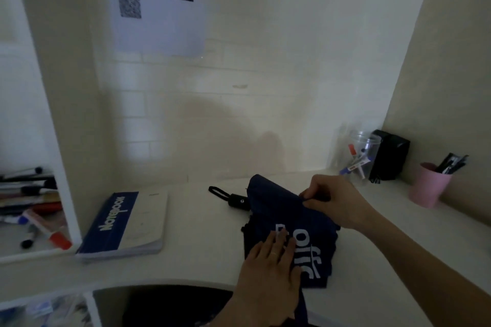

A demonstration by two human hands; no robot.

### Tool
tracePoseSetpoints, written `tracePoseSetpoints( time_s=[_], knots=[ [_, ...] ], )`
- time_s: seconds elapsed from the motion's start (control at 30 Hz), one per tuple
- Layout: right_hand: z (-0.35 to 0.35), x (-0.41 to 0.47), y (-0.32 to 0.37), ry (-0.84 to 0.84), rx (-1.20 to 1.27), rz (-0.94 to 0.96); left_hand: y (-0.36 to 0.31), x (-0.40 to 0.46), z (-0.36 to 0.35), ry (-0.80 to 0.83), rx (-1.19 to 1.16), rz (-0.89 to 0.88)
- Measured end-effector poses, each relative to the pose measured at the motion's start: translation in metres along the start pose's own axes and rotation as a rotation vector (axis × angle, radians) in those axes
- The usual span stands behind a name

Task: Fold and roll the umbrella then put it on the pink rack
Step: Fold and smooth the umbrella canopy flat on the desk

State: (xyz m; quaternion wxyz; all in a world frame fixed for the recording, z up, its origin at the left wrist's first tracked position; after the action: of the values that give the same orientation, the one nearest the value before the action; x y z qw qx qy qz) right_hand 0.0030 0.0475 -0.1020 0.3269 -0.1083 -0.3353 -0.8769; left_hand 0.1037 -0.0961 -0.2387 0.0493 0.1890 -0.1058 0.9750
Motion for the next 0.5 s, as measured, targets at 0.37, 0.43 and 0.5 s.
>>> tracePoseSetpoints(
  time_s=[0.37,0.43,0.5],
  knots=[
    [0.007,-0.022,-0.022,-0.018,-0.248,-0.247,0.003,-0.006,0.01,0.016,0.028,-0.005],
    [0.003,-0.022,-0.028,0.009,-0.146,-0.425,0.002,-0.006,0.012,0.007,0.036,0.003],
    [0.0,-0.02,-0.033,-0.062,0.069,-0.527,0.001,-0.008,0.015,0.003,0.026,0.01]
  ],
)
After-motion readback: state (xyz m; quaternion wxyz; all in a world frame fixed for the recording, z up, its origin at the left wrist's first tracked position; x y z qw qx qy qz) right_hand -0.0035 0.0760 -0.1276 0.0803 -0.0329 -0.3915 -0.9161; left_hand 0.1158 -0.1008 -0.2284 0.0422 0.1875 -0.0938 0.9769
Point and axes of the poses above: each hand's wrist, its own x-axis towards the middle knuckle, its own z-axis out of the back of the hand, y = z × x, the point moved 4 cm from there along x, towards the middle knuckle, and after that the axes turned 9 degrees about z, right-handed, at the moved point
